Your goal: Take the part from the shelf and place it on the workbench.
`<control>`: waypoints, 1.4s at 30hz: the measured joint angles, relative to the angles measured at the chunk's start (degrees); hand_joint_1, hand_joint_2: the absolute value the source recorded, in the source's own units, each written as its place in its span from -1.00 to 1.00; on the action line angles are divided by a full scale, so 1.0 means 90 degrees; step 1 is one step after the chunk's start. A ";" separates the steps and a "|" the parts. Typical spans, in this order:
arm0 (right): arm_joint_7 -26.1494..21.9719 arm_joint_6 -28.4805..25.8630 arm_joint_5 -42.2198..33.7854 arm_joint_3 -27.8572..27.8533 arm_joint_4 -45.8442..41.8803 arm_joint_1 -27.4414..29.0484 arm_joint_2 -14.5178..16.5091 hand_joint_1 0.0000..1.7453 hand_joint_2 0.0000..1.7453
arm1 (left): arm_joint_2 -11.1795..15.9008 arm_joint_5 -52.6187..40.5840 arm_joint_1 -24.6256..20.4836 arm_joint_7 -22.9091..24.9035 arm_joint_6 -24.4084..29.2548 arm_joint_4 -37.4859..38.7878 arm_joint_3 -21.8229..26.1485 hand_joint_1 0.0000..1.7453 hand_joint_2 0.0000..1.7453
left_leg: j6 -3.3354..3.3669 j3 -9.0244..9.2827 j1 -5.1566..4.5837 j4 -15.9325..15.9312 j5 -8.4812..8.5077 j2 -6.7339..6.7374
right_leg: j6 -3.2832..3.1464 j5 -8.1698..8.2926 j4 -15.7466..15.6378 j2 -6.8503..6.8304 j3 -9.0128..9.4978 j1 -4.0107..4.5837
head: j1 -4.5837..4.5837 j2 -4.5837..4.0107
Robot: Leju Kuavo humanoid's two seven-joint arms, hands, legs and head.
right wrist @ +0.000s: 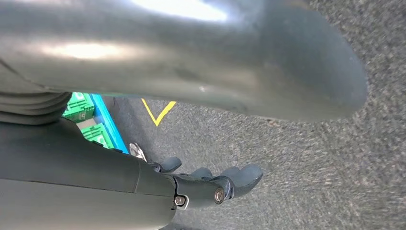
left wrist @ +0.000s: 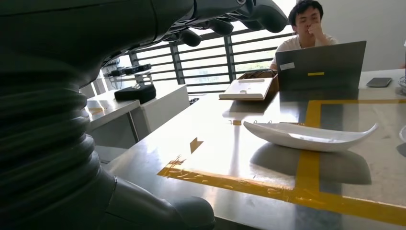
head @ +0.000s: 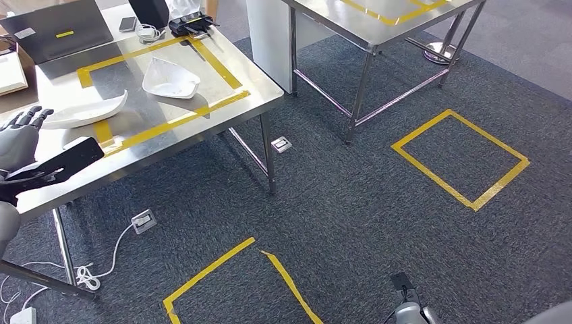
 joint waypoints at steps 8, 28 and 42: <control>0.0001 0.0000 -0.0005 0.0000 0.0000 -0.0004 0.0006 -1.00 -1.00 | -0.0015 0.0000 -0.0046 -0.0007 0.0001 -0.0008 -0.0002 -1.00 1.00 | 0.0158 0.1309 -0.0060 -0.1777 0.0390 -0.0008 | 0.0206 0.0349 -0.0032 -0.0003 -0.0260 -0.0016 | 0.0026 -0.0001; 0.0002 -0.0107 -0.0070 -0.0086 0.0000 0.0014 0.0021 -1.00 -1.00 | -0.0203 0.0044 -0.0043 -0.0214 0.0022 -0.0019 -0.0002 -1.00 1.00 | 0.0064 0.0303 -0.0025 -0.1152 0.0635 0.0002 | 0.0045 -0.0234 -0.0007 0.0008 0.0292 -0.0035 | 0.0114 -0.0001; -0.0005 -0.0056 -0.0058 -0.0098 0.0000 0.0023 0.0018 -1.00 1.00 | -0.0186 0.0174 -0.0045 -0.0344 -0.0009 -0.0049 -0.0004 -1.00 1.00 | 0.0167 0.1250 -0.0044 -0.1858 0.0494 -0.0014 | 0.0121 0.0200 -0.0075 0.0005 -0.0145 -0.0026 | 0.0122 0.0000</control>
